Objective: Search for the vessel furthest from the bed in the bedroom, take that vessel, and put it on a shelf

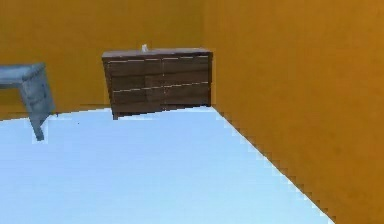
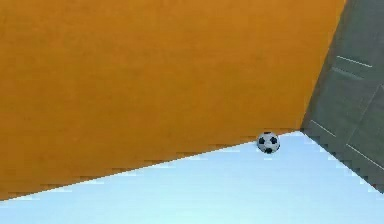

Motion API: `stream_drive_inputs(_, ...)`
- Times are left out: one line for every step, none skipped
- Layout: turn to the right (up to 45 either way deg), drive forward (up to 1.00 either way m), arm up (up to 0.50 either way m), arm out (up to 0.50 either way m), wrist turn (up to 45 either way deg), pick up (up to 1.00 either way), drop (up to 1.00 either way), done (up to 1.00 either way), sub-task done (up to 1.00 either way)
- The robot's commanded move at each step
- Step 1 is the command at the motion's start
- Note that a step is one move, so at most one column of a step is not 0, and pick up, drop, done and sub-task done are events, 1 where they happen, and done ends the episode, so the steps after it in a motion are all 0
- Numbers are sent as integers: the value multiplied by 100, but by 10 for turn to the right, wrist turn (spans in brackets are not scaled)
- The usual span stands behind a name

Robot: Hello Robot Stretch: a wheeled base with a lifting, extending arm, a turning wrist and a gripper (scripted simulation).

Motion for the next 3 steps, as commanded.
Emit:
stream_drive_inputs(-180,0,0,0,0,0,0,0,0)
stream_drive_inputs(0,50,0,0,0,0,0,0,0)
stream_drive_inputs(-30,0,0,0,0,0,0,0,0)
